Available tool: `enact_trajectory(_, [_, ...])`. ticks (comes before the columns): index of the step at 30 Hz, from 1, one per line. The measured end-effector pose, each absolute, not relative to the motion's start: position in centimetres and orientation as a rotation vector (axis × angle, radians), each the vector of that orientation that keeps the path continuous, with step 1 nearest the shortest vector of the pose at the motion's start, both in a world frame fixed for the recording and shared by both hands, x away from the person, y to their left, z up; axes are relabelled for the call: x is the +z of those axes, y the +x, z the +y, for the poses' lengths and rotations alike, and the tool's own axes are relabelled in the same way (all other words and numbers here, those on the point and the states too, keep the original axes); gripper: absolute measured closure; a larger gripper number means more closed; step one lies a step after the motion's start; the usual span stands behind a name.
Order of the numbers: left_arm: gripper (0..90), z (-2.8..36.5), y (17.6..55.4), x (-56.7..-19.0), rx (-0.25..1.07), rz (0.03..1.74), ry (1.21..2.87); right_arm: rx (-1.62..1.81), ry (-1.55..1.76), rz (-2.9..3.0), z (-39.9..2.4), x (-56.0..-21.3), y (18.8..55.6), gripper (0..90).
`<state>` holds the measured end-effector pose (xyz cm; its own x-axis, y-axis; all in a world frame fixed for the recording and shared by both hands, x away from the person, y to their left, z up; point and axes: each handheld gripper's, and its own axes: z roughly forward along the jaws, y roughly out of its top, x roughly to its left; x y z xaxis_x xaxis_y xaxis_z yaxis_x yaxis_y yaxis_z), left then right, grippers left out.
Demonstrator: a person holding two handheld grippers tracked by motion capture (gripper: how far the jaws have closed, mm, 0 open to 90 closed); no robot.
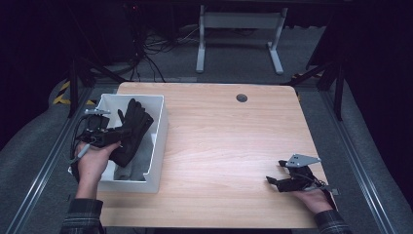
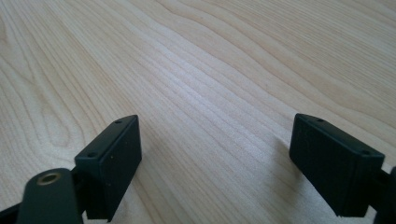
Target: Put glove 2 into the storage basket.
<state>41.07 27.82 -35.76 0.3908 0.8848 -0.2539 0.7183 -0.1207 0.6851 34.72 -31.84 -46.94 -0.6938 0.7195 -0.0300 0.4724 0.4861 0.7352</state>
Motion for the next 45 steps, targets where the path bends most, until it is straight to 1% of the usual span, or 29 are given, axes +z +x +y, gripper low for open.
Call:
enact_trajectory(4, [69.2,28.1,41.5,-37.3,0.277,1.402,1.905,1.035,1.002,2.402,-31.8,-46.9,34.7,17.2])
enact_trajectory(7, [68.0,28.3,41.8,-38.5,0.254,1.432,1.913,1.035,1.003,2.401,-31.8,-46.9,34.7,17.2])
enact_trajectory(9, [66.4,28.4,41.9,-39.1,0.257,1.454,1.914,1.037,1.003,2.401,-31.8,-46.9,34.7,17.2])
enact_trajectory(12, [61.3,28.6,42.0,-39.7,0.255,1.473,1.911,1.034,1.003,2.401,-31.8,-46.9,34.7,17.2])
enact_trajectory(13, [58.7,28.6,42.1,-39.9,0.254,1.480,1.912,1.034,1.003,2.401,-31.8,-46.9,34.7,17.2])
enact_trajectory(18, [37.8,28.7,42.1,-40.1,0.265,1.502,1.908,1.034,1.003,2.401,-31.8,-46.9,34.7,17.3])
enact_trajectory(22, [26.2,28.3,42.1,-39.9,0.293,1.508,1.913,1.035,1.003,2.401,-31.8,-46.9,34.7,17.2])
enact_trajectory(24, [23.3,28.2,42.1,-39.6,0.312,1.499,1.906,1.037,1.003,2.401,-31.8,-46.9,34.7,17.2])
enact_trajectory(29, [18.6,28.1,41.9,-38.5,0.335,1.478,1.871,1.034,1.004,2.401,-31.8,-46.9,34.7,17.2])
enact_trajectory(38, [16.5,27.7,41.5,-36.4,0.356,1.416,1.854,1.034,1.003,2.401,-31.8,-46.9,34.7,17.2])
enact_trajectory(45, [15.5,26.4,41.4,-34.7,0.363,1.346,1.884,1.034,1.003,2.401,-31.8,-46.9,34.7,17.2])
